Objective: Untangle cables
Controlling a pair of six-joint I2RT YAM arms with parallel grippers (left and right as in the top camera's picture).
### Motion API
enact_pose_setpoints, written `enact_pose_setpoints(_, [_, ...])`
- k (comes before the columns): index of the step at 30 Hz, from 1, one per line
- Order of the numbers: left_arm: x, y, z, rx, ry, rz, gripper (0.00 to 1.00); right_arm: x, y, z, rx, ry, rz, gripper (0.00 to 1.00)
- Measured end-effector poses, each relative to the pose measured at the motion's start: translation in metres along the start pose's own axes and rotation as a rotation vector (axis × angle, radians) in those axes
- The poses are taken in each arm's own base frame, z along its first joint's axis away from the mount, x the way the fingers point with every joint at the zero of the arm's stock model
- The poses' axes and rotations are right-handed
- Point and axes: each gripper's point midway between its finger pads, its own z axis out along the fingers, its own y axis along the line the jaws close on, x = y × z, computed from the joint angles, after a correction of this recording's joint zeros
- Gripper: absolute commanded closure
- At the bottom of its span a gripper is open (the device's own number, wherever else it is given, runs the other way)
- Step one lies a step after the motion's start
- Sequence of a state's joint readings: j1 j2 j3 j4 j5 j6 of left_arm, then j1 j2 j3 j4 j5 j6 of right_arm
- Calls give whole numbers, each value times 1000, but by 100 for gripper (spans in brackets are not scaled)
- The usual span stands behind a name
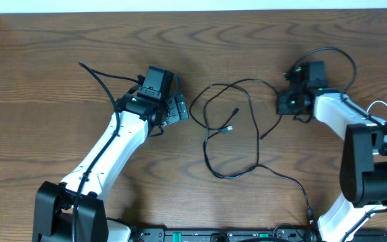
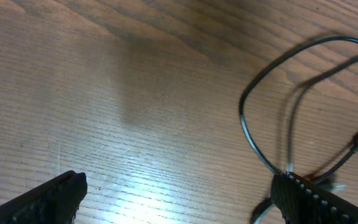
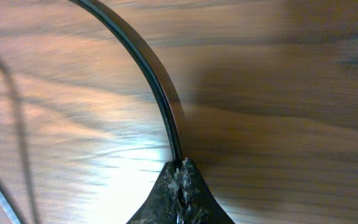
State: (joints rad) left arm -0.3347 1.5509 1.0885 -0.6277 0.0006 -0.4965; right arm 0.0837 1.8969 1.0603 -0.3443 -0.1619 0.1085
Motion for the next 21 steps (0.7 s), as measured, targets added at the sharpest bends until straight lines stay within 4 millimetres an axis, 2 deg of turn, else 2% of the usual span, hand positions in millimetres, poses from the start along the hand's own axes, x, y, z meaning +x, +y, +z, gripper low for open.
enact_pose_setpoints(7, [1,1,0,-3,5,0,0,8,52,7,-57,6,-113,99])
enact_pose_setpoints(13, [3,2,0,-8,12,1,0,14,85,11,-95,3,-188,99])
enact_pose_setpoints(16, [3,2,0,-8,13,1,0,18,96,12,-109,8,-213,99])
enact_pose_setpoints(18, [6,2,0,-7,23,1,6,20,100,12,-111,9,-223,99])
enact_pose_setpoints(21, [25,0,2,21,105,5,9,20,101,12,-110,10,-225,99])
